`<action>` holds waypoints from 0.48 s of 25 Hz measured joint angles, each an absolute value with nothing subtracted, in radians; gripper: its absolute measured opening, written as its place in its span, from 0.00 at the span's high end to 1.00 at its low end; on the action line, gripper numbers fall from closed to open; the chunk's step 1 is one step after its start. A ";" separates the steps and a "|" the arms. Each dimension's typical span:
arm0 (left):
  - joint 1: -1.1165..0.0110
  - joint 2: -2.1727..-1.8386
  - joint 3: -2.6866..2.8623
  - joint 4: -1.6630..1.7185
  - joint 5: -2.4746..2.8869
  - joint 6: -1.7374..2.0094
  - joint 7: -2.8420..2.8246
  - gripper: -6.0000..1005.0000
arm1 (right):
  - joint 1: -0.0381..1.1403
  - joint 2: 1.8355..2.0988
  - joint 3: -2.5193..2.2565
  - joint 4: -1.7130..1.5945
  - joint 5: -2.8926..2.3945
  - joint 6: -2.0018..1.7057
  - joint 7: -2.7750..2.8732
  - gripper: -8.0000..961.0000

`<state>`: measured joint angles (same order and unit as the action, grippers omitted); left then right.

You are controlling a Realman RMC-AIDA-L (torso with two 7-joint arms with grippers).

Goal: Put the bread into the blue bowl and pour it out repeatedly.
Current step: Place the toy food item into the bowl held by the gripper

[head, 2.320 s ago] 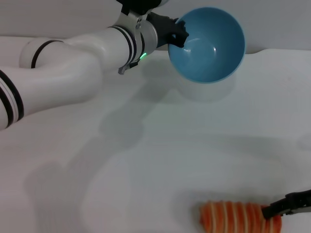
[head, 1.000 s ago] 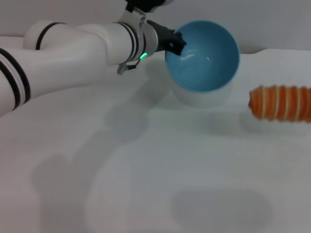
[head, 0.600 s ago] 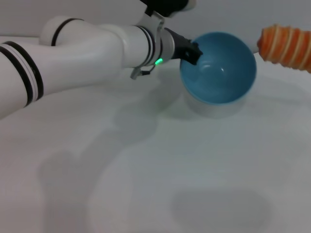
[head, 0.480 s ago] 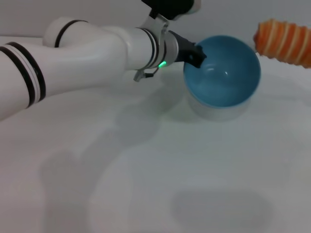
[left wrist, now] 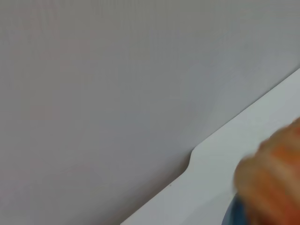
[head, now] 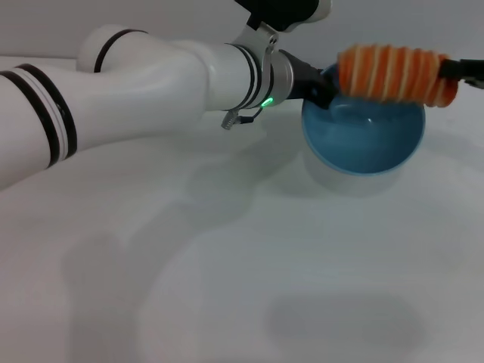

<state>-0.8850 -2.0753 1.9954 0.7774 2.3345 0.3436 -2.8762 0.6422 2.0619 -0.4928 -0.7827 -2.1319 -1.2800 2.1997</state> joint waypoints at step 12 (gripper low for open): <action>-0.905 -2.071 1.993 0.768 2.327 0.343 -2.870 0.99 | 0.647 2.055 -0.546 -0.741 -2.134 -1.263 2.250 0.89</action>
